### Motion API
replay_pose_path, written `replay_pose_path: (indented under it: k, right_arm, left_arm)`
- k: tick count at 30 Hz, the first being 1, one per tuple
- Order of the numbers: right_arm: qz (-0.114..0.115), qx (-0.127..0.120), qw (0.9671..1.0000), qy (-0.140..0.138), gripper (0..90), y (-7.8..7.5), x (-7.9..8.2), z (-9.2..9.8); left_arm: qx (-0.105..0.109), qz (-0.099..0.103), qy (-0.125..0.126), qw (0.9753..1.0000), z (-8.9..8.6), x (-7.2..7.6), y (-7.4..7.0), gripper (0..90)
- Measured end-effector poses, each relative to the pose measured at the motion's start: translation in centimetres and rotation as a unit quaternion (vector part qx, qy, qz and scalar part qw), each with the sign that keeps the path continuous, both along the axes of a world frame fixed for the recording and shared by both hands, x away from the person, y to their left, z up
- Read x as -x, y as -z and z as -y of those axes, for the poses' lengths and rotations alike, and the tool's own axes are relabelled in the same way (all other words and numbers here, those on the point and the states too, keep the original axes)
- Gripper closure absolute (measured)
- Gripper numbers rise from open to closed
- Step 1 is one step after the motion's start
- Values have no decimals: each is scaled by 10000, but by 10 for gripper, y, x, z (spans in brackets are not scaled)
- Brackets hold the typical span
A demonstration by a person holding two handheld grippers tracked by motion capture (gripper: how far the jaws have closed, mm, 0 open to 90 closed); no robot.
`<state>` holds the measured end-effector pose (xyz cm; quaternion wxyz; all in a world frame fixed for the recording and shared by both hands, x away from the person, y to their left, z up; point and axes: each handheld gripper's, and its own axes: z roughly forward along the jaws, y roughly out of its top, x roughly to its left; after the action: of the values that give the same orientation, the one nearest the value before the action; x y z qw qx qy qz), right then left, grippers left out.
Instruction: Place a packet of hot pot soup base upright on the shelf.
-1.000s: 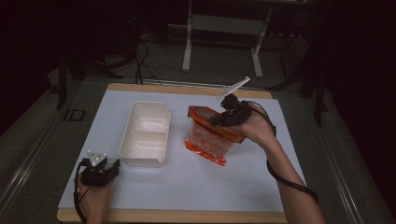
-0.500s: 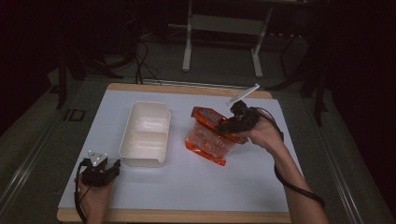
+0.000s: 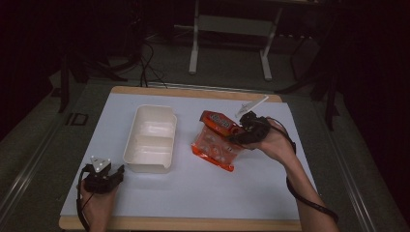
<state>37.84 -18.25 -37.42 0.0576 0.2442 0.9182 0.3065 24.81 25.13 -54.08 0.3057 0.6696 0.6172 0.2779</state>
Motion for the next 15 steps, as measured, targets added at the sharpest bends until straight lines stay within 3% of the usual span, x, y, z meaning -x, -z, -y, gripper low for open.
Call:
replay_pose_path:
  k: [2, 4, 8, 11, 15]
  right_arm:
    - [48, 34, 10000, 14, 869, -1, 1, 0]
    - [37, 47, 10000, -33, 889, -2, 1, -3]
    - [34, 11, 10000, -40, 895, -10, 0, -13]
    - [-162, -27, 9998, -108, 896, -17, -4, -20]
    - [-152, 50, 9999, -57, 897, -22, -4, -29]
  left_arm:
    - [1, -3, -6, 10000, 0, 0, 0, 507]
    - [-1, -14, 1, 10000, 0, -1, 1, 507]
    - [3, -2, 2, 10000, 1, 0, 1, 507]
    - [5, -24, -4, 10000, 0, 0, 1, 507]
    - [-1, -10, 7, 10000, 0, 0, 0, 507]
